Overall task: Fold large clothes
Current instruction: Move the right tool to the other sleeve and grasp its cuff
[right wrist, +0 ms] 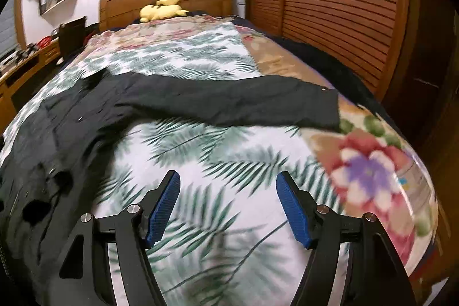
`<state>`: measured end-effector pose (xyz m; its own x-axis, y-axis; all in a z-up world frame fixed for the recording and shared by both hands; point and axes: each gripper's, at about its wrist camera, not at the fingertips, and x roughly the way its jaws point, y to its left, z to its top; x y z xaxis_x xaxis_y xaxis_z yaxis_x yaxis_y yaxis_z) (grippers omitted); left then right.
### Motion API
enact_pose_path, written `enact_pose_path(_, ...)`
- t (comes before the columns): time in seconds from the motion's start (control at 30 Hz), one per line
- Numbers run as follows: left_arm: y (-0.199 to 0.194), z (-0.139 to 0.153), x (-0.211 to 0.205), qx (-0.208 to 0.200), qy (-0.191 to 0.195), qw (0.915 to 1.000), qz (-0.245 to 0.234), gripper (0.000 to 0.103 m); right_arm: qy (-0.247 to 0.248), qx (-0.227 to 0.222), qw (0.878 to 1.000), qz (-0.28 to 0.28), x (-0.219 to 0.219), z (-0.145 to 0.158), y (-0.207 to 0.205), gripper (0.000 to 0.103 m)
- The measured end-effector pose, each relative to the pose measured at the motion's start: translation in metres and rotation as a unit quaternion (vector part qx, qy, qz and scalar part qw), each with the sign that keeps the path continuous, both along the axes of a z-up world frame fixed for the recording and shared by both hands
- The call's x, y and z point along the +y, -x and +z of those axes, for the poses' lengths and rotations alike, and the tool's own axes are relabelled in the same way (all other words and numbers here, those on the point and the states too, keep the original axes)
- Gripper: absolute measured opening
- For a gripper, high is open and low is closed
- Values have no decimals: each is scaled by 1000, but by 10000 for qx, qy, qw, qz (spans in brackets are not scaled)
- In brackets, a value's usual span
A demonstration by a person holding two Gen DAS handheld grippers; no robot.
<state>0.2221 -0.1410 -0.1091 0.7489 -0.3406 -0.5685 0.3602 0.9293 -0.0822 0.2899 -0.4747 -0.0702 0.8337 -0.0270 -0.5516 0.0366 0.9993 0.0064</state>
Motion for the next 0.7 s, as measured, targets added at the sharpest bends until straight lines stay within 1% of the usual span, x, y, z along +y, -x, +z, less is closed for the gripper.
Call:
enact_pose_path(0.1,-2,1,2,10,24,10000,35,85,-68,79,9997,-240,-17,5,-20,71)
enact_pose_path(0.33,-3,4,11,55,105,9998,136,85,-115,414,9958,-804,-55,8,-69,71)
enact_pose_path(0.57,-4,7,17,60,126,9997,194,85,-490,556,9900,-1196,-86,8,-102,71)
enact_pose_path(0.7,-6,8,18,65,138,9997,200,85,-656,735,9862,-1329,-96,-2,-117,71)
